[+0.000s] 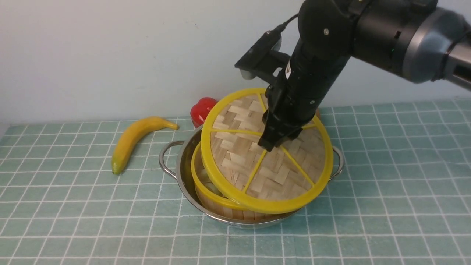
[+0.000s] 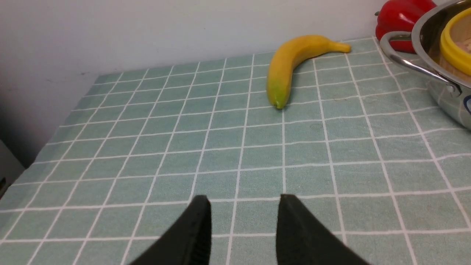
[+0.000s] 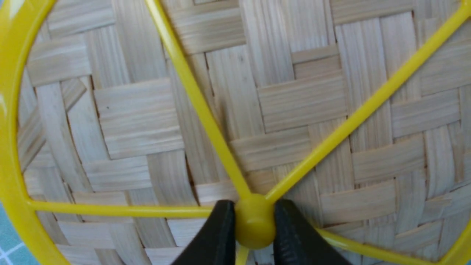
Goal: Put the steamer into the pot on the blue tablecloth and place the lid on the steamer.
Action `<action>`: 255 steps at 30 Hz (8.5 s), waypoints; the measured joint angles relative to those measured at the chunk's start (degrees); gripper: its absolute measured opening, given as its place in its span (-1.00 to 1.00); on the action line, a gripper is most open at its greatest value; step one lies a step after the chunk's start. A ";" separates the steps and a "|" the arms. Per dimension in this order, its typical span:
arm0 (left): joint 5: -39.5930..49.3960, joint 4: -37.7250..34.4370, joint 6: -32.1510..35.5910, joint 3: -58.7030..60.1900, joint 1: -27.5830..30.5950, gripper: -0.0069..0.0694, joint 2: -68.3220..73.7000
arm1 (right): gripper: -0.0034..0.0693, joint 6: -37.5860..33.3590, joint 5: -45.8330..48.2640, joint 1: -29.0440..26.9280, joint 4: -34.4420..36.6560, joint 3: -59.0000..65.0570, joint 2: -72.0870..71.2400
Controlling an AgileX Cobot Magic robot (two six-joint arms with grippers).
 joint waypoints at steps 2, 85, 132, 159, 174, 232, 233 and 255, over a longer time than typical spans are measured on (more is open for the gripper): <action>0.00 0.00 0.00 0.00 0.00 -0.18 0.00 | -0.50 -0.97 -0.81 0.00 0.00 0.00 0.67; 0.00 0.00 0.00 0.00 0.00 -0.18 0.00 | -0.50 -9.39 -1.91 1.14 0.24 -8.37 8.39; 0.00 0.00 0.00 0.00 0.00 -0.18 0.00 | -0.50 -14.55 -7.51 1.14 -1.24 -7.26 10.54; 0.00 0.00 0.00 0.00 0.00 -0.18 0.00 | -0.50 -16.45 -9.64 1.09 -1.10 -7.26 12.73; 0.00 0.00 0.00 0.00 0.00 -0.18 0.00 | 0.32 -10.17 -1.88 1.09 -5.80 -16.64 11.92; 0.00 0.00 0.00 0.00 0.00 -0.18 -0.08 | -0.59 30.05 -51.36 -33.13 -10.34 80.18 -92.95; 0.00 0.00 0.00 0.00 0.00 -0.18 -0.08 | -0.58 30.05 -52.61 -33.48 -10.64 82.69 -95.43; 0.00 0.00 0.00 0.00 0.00 -0.18 -0.08 | -0.39 37.34 -49.80 -33.89 -10.94 105.85 -112.34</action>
